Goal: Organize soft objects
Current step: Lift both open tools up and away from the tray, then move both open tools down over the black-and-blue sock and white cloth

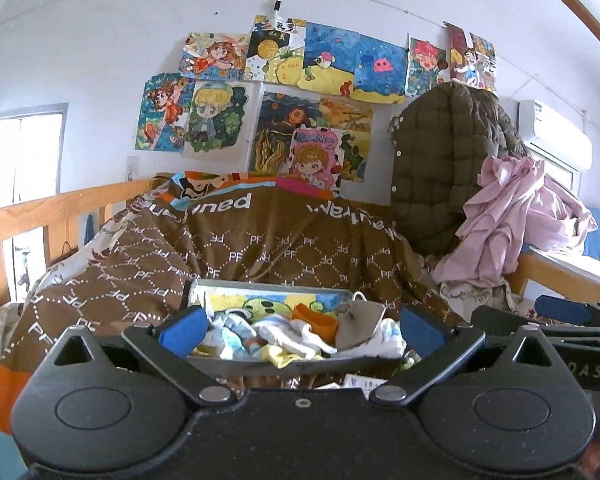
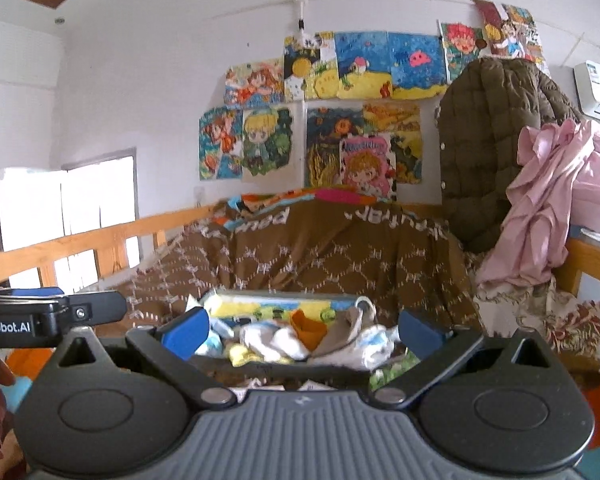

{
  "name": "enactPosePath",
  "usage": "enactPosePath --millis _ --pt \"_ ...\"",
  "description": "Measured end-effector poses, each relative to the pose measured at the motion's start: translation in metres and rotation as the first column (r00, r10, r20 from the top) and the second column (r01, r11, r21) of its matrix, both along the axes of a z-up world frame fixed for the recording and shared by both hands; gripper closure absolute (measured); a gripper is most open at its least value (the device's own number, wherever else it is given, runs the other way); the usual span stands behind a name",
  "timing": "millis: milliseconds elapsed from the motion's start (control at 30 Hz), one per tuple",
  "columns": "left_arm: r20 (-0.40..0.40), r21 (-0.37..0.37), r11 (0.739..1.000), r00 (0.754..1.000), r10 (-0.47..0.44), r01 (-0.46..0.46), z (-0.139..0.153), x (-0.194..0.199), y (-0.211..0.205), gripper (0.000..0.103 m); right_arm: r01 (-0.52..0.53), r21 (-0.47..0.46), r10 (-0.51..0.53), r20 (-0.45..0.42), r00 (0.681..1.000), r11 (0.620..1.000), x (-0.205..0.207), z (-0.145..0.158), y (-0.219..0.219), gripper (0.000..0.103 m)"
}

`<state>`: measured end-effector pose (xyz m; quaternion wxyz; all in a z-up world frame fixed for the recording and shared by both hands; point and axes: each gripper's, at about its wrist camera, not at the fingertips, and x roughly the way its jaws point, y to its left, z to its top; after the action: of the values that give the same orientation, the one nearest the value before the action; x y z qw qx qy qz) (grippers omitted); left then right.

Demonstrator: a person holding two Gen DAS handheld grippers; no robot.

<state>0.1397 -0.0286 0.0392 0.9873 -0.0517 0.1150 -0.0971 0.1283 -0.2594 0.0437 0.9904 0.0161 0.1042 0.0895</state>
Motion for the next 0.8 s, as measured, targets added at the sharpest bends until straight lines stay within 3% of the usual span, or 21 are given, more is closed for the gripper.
enactPosePath --millis 300,433,800 --pt "-0.074 0.003 1.000 0.997 0.024 -0.023 -0.034 -0.004 0.023 0.001 0.017 -0.133 -0.034 -0.129 0.991 0.991 0.004 -0.017 0.025 0.000" --pt "-0.127 0.024 0.998 0.990 0.057 -0.054 -0.042 0.004 0.029 0.001 0.037 -0.195 -0.082 -0.224 0.971 0.980 0.017 -0.028 0.035 0.000" --pt "-0.178 0.074 0.995 0.981 0.083 -0.071 -0.052 0.015 0.028 0.001 0.104 -0.222 -0.182 -0.368 0.912 0.969 0.039 -0.045 0.026 0.000"
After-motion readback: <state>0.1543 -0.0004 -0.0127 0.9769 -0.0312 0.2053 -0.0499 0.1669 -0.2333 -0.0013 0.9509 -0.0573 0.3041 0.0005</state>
